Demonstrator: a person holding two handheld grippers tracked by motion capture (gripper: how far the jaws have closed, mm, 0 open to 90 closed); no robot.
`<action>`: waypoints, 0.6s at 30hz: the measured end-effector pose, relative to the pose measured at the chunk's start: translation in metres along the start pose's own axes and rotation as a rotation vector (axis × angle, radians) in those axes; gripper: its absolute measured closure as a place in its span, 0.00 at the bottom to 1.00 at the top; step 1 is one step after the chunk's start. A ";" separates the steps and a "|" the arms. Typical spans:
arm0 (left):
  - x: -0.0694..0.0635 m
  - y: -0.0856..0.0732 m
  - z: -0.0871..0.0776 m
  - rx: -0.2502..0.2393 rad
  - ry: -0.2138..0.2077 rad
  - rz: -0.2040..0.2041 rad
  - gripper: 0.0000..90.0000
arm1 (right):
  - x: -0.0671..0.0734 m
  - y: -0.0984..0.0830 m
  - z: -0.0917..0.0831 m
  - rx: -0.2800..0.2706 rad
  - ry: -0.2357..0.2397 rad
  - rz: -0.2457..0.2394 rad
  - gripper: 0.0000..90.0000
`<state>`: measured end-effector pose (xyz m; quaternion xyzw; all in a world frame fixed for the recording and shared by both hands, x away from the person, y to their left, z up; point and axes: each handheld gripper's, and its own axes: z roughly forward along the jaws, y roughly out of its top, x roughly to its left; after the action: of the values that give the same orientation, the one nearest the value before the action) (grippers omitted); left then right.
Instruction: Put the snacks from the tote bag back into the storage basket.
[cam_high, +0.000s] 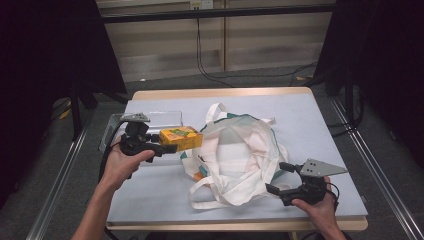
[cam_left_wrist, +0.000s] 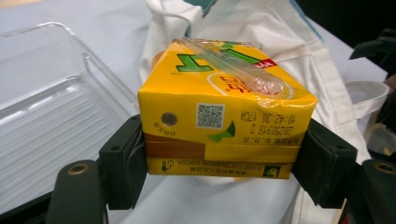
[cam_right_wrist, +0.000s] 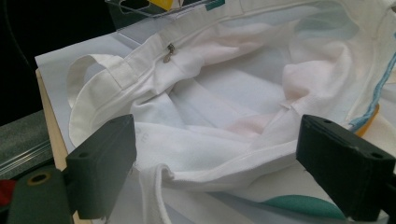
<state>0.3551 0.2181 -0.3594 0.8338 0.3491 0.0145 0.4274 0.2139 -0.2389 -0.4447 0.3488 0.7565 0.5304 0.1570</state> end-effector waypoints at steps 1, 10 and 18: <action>0.000 0.000 0.000 0.000 0.000 0.000 0.30 | 0.000 0.000 0.000 0.000 0.003 -0.001 0.14; 0.017 0.005 -0.018 0.017 0.034 -0.035 0.30 | 0.002 0.000 0.001 0.004 0.006 -0.009 0.14; 0.033 0.013 -0.032 0.024 0.115 -0.112 0.31 | 0.000 0.000 0.001 0.001 0.001 -0.005 0.15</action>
<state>0.3764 0.2552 -0.3388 0.8159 0.4190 0.0342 0.3970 0.2145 -0.2381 -0.4448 0.3466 0.7577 0.5299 0.1579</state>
